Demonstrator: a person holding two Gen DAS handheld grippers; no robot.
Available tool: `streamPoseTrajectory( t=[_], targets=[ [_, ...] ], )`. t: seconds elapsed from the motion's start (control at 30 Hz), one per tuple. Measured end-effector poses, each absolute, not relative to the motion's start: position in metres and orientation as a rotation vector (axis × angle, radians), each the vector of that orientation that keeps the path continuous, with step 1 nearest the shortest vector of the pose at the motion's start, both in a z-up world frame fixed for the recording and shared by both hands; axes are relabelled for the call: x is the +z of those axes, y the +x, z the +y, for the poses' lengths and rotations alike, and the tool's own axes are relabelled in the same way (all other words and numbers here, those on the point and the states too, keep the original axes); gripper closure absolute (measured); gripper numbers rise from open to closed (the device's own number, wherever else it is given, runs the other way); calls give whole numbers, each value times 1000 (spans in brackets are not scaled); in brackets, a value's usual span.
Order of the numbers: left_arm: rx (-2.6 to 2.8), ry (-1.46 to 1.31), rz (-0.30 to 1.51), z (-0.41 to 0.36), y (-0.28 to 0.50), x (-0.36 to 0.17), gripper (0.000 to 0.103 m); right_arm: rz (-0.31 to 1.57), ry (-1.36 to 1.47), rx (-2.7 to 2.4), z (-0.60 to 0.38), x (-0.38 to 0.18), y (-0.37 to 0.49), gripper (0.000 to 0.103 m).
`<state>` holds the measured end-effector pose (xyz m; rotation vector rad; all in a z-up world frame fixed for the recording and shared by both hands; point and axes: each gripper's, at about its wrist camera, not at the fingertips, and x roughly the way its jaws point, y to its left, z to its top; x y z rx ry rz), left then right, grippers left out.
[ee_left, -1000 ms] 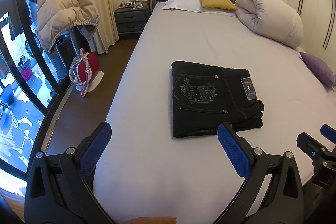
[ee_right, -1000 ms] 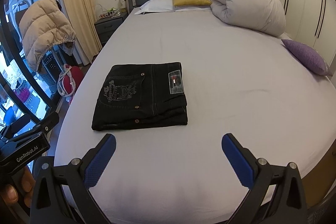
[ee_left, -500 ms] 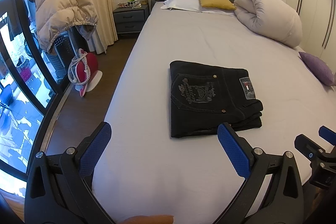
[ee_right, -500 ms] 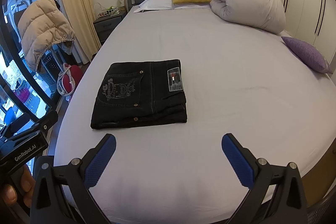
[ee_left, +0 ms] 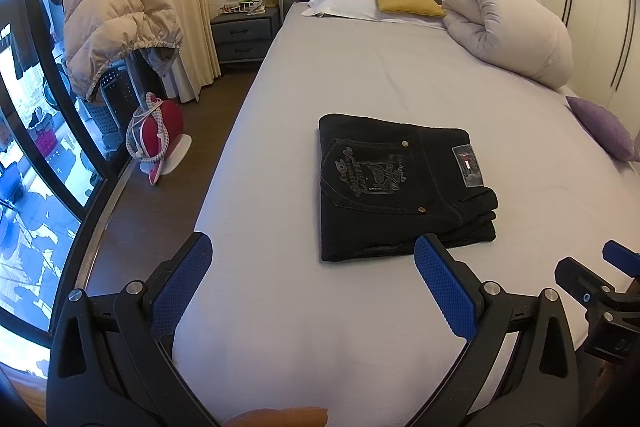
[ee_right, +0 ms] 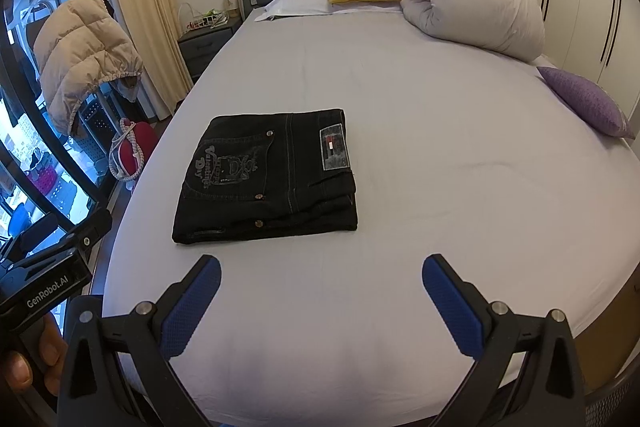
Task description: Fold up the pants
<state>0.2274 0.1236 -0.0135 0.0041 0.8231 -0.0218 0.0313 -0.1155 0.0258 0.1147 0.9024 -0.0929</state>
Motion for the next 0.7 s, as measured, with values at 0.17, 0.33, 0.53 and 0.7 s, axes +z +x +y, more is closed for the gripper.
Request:
streamPoseTrajectory(
  t=[0.17, 0.33, 0.53, 0.7],
  targets=[
    [-35, -5, 831, 124, 229, -14, 0, 904, 115, -92, -115, 25, 31, 0],
    [-43, -6, 838, 124, 231, -15, 0, 907, 118, -90, -115, 24, 31, 0],
    [-47, -3, 834, 123, 231, -16, 0, 908, 118, -91, -115, 25, 31, 0],
    [-46, 0, 827, 122, 232, -17, 0, 909, 120, -91, -114, 23, 31, 0]
  ],
)
